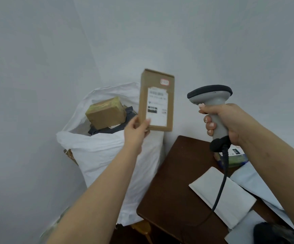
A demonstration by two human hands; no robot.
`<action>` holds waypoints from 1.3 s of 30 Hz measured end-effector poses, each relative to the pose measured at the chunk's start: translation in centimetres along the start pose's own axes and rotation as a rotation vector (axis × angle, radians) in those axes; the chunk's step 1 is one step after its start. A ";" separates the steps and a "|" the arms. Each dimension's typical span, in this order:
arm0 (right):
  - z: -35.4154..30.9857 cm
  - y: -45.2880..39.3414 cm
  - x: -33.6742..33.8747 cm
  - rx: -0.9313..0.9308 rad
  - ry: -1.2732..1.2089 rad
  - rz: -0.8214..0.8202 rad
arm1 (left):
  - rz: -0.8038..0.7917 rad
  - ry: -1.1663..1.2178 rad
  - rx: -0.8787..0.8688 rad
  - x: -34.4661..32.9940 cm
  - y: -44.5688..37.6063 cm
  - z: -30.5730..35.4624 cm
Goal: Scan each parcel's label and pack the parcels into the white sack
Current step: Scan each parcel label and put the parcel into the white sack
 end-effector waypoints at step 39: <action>21.4 23.5 31.6 -0.392 -0.263 0.589 | -1.075 -1.197 0.410 -33.1 24.5 -31.6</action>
Point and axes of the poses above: each hand's wrist, its own y-axis away from the middle knuckle, its own x-axis out of the back of the hand, z = x × y, the point moved 10 cm from there along -y, towards the middle knuckle, and after that the axes turned 13 degrees about -z, right-handed, at the moved point
